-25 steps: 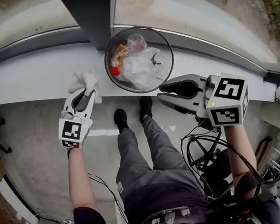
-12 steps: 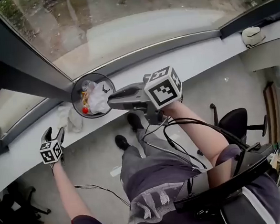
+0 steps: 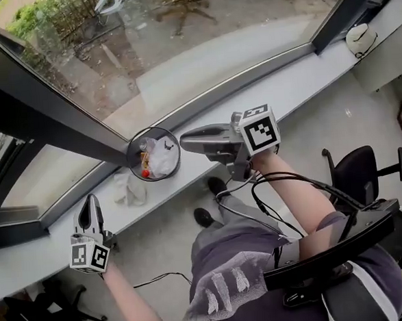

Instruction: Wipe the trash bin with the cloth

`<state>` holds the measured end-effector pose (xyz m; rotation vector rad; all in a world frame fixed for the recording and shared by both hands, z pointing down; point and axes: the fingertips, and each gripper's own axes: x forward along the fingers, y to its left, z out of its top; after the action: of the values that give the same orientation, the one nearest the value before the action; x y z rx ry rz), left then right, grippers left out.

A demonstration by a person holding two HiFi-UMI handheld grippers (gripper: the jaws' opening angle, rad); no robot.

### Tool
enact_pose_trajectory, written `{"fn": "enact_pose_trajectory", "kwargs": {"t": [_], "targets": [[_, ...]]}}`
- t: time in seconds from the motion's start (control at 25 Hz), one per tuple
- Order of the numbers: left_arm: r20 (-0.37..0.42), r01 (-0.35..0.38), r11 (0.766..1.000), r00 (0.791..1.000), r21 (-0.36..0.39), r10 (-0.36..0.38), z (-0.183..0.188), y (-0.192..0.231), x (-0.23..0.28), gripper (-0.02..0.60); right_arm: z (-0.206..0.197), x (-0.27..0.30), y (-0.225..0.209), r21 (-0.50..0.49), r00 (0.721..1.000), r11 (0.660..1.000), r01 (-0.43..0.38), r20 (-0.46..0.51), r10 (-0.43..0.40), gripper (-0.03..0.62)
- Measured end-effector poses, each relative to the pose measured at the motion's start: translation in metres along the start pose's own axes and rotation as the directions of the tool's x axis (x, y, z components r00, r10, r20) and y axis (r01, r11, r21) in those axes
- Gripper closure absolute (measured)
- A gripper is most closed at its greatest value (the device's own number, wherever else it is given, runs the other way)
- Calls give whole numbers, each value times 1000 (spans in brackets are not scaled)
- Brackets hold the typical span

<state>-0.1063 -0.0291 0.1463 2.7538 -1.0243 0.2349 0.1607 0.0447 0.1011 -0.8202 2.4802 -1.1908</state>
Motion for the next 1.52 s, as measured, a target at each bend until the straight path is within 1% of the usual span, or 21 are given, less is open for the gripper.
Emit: {"fn": "enact_pose_trajectory", "kwargs": {"t": [0.08, 0.2, 0.32, 0.4, 0.48, 0.64, 0.72, 0.8, 0.88, 1.0, 1.08, 1.16, 1.32, 1.44, 1.52], "targets": [[68, 94, 996, 993, 11, -94, 38, -33, -1, 586, 6, -6, 16, -3, 998, 1000, -29, 52, 29, 592], [113, 174, 983, 977, 48, -179, 83, -67, 9, 586, 12, -10, 33, -30, 996, 998, -49, 79, 51, 592], [119, 215, 967, 966, 137, -231, 110, -109, 14, 586, 11, -20, 45, -29, 992, 995, -92, 88, 94, 592], [90, 214, 957, 968, 197, -235, 112, -133, 20, 586, 9, -28, 43, -13, 987, 992, -122, 103, 122, 592], [60, 221, 950, 969, 223, -239, 107, -161, 26, 586, 8, -42, 42, -1, 984, 990, -140, 115, 139, 592], [39, 251, 948, 964, 197, -264, 102, -228, 40, 586, 16, -88, 51, -9, 976, 984, -180, 126, 180, 592], [30, 257, 946, 963, 197, -267, 101, -262, 49, 586, 21, -116, 52, -15, 973, 981, -195, 122, 195, 592], [21, 262, 943, 962, 206, -272, 101, -296, 57, 586, 23, -141, 48, -23, 974, 981, -193, 117, 194, 592], [7, 256, 941, 964, 222, -265, 101, -326, 59, 586, 22, -163, 44, -25, 973, 980, -195, 116, 197, 592], [-18, 242, 943, 970, 229, -244, 97, -359, 58, 586, 22, -188, 39, -19, 969, 976, -218, 112, 219, 592], [-32, 238, 943, 971, 232, -238, 95, -371, 56, 586, 25, -197, 39, -35, 969, 974, -223, 102, 225, 592], [-33, 230, 944, 973, 237, -229, 96, -375, 52, 586, 31, -199, 43, -61, 967, 971, -231, 92, 236, 594], [-17, 216, 945, 976, 247, -219, 102, -380, 38, 586, 38, -196, 68, -119, 963, 960, -254, 61, 262, 592], [-14, 217, 925, 974, 311, -224, 101, -389, 19, 586, 30, -194, 95, -140, 960, 953, -268, 48, 277, 594], [-40, 204, 911, 978, 359, -204, 91, -386, -2, 586, 17, -186, 113, -139, 960, 952, -272, 33, 279, 594]]}}
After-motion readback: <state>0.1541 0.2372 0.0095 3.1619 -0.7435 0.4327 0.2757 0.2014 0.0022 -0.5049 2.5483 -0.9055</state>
